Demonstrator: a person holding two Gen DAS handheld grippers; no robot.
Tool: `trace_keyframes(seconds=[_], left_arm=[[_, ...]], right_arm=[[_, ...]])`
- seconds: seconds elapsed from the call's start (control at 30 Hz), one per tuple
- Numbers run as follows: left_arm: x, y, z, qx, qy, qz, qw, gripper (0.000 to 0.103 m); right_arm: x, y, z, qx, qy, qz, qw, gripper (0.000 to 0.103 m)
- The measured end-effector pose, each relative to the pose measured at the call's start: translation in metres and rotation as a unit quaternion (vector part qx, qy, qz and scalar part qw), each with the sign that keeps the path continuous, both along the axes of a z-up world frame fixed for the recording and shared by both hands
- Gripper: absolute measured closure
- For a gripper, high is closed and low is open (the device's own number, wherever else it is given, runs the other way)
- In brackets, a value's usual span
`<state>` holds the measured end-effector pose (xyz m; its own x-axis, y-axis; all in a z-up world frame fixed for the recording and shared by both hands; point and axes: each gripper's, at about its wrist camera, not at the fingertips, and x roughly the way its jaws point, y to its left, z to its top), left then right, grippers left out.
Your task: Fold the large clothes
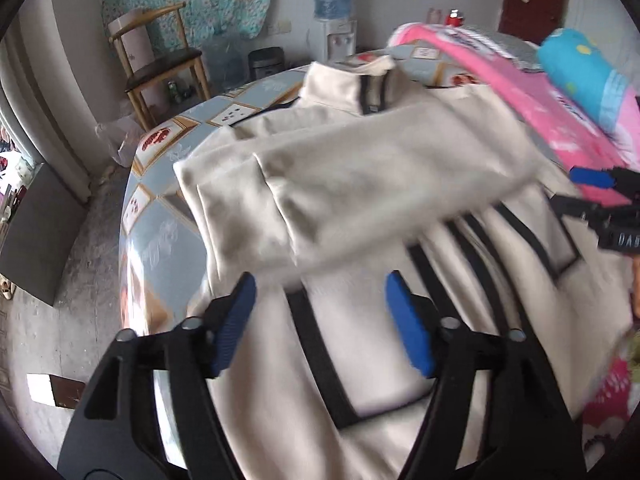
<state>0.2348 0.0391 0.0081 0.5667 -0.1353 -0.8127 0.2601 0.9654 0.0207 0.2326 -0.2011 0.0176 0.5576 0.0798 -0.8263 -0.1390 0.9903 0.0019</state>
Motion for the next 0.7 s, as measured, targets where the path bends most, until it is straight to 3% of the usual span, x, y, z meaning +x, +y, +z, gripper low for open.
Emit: trace_keyframes(seconds=[0.1,0.2,0.33,0.47,0.57,0.7], left_arm=[[-0.039,-0.011,-0.006,-0.002,0.004,-0.011,0.9999,0.023],[-0.065,-0.024,-0.023,0.015,0.015,-0.003,0.9998,0.022],[-0.083,-0.039,-0.045,0.029,0.026,0.008,0.9992,0.021],[-0.089,-0.048,-0.062,0.054,0.021,0.030,0.9979,0.018],[-0.088,-0.042,-0.065,0.040,0.026,0.048,0.9977,0.013],[-0.087,-0.027,-0.071,-0.008,0.046,0.078,0.9959,0.008]], right_arm=[[-0.052,0.007,-0.006,0.004,-0.001,-0.008,1.000,0.021],[-0.082,0.005,-0.019,0.018,0.010,-0.033,0.999,0.021],[-0.106,0.002,-0.038,0.039,0.032,-0.055,0.997,0.021],[-0.111,0.000,-0.061,0.025,0.049,-0.059,0.997,0.019],[-0.115,0.000,-0.063,0.019,0.039,-0.055,0.998,0.019],[-0.117,-0.005,-0.058,0.027,0.027,-0.061,0.997,0.019]])
